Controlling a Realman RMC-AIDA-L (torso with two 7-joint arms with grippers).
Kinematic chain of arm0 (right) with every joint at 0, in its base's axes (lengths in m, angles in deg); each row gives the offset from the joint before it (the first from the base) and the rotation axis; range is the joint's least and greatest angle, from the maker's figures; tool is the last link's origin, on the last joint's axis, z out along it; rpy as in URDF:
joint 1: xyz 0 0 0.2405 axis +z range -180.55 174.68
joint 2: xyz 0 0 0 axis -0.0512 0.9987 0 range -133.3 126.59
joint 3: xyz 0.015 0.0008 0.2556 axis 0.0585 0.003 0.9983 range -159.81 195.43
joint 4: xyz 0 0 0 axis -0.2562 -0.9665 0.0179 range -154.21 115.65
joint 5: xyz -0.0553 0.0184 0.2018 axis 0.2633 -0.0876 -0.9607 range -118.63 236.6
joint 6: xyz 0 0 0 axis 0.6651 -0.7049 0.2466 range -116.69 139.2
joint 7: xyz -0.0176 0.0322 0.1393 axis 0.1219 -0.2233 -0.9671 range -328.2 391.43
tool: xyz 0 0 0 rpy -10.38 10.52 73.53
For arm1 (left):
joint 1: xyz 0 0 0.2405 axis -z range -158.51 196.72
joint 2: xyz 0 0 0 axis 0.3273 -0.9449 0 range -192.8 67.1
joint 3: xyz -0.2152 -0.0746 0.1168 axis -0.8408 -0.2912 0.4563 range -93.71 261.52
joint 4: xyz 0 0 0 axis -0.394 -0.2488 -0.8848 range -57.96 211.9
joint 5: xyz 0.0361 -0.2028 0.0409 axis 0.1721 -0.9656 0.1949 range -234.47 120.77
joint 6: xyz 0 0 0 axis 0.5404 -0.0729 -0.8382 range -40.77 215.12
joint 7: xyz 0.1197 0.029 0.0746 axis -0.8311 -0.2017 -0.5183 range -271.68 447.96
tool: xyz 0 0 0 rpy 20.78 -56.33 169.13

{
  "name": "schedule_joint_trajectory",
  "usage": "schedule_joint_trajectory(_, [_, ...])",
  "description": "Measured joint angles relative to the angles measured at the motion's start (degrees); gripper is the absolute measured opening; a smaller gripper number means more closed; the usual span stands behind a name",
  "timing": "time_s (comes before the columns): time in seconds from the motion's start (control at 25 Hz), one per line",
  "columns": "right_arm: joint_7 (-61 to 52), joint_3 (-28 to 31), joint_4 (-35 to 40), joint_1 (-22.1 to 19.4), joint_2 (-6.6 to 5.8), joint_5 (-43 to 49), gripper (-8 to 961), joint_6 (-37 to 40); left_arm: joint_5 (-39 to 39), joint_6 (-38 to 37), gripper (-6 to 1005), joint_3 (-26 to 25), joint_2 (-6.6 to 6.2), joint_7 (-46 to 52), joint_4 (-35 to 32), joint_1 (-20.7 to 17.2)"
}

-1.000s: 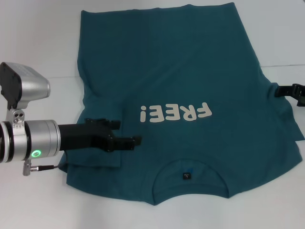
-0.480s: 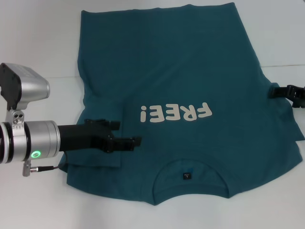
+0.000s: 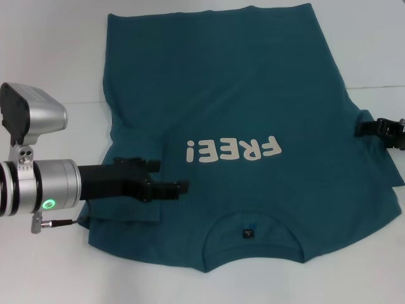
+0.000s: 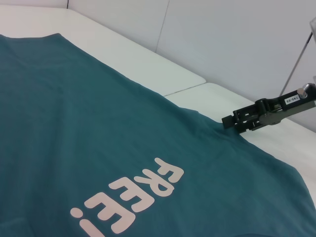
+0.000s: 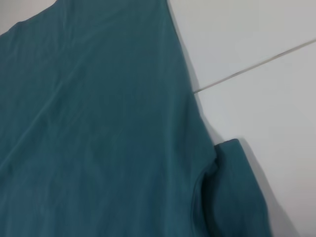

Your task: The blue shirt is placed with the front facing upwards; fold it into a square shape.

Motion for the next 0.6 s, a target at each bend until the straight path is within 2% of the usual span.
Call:
schedule_joint_trajectory(0.12, [-0.2, -0.4, -0.7, 0.2, 0.00, 0.0, 876, -0.4, 0.0, 0.0, 907, 0.0, 0.01, 0.0, 0.0, 0.0])
schedule_joint_trajectory(0.24, [-0.2, -0.7, -1.5, 0.2, -0.02, 0.0, 675, -1.4, 0.0, 0.0, 907, 0.1, 0.01, 0.0, 0.0, 0.0])
schedule_joint_trajectory(0.6, [0.7, -1.2, -1.3, 0.1, 0.20, -0.4, 488, -1.5, 0.0, 0.0, 907, 0.1, -0.05, 0.0, 0.1, -0.2])
